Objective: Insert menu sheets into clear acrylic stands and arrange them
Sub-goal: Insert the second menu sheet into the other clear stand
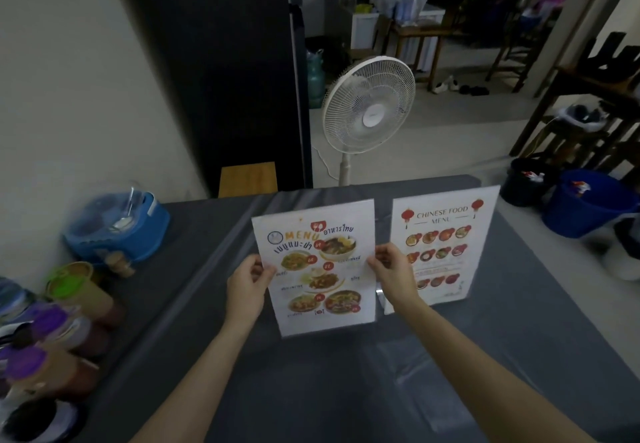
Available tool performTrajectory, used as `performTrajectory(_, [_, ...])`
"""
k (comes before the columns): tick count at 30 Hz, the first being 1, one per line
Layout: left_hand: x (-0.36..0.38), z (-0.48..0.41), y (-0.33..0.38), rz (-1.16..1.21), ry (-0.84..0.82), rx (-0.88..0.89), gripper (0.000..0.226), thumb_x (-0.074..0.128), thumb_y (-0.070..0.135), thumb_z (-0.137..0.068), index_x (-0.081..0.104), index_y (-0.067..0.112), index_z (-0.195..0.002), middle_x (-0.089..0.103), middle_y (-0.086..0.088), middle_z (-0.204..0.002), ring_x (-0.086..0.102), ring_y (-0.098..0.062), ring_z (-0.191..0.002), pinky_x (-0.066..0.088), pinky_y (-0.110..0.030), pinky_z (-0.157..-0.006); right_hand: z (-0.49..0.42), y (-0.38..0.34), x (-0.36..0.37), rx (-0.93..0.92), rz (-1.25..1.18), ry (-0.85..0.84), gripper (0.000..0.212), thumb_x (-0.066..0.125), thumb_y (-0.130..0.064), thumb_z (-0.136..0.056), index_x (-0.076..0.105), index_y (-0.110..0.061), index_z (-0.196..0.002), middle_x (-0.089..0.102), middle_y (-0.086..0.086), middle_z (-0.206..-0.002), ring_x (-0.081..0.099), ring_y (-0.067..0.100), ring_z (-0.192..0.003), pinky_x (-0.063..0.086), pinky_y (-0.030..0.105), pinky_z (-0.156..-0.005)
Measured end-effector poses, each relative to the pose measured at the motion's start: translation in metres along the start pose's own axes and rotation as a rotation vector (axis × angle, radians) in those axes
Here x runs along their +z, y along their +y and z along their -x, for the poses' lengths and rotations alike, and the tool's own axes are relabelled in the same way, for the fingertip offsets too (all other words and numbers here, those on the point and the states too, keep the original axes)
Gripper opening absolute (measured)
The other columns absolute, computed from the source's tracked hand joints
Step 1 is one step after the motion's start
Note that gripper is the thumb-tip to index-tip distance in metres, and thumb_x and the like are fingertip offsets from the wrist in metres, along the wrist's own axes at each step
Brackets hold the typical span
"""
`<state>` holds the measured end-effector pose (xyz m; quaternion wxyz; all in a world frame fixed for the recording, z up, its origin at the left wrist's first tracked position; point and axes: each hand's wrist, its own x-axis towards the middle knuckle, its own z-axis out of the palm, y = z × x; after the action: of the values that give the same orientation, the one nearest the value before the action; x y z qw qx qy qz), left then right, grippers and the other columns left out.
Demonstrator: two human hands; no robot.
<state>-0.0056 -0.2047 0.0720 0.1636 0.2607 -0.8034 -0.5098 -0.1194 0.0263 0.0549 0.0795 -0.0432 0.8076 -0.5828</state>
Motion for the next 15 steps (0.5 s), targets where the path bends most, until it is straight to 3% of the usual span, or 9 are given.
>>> performTrajectory(8, [0.0056,-0.007,-0.0024,-0.02,-0.003,0.027,0.003,0.064,0.011,-0.089,0.064,0.009,-0.091,0.069,0.001,-0.087,0.066,-0.01,-0.081,0.052,-0.024,-0.065,-0.0035,0.0112,0.0021,0.017,-0.032,-0.001,0.006,0.057,-0.012,-0.092,0.055,-0.014,-0.097,0.062,-0.003,-0.095,0.062,0.01,-0.087,0.055,0.031,-0.079])
performTrajectory(15, [0.002,-0.0067,-0.0016,0.033,0.007,0.088,0.005,0.065,0.012,-0.089,0.065,0.016,-0.092,0.069,0.007,-0.087,0.065,0.004,-0.074,0.054,-0.02,-0.062,-0.0015,0.0082,0.0014,-0.009,-0.074,-0.003,0.006,0.056,-0.011,-0.092,0.054,-0.018,-0.093,0.065,0.0,-0.099,0.064,0.012,-0.091,0.056,0.03,-0.077])
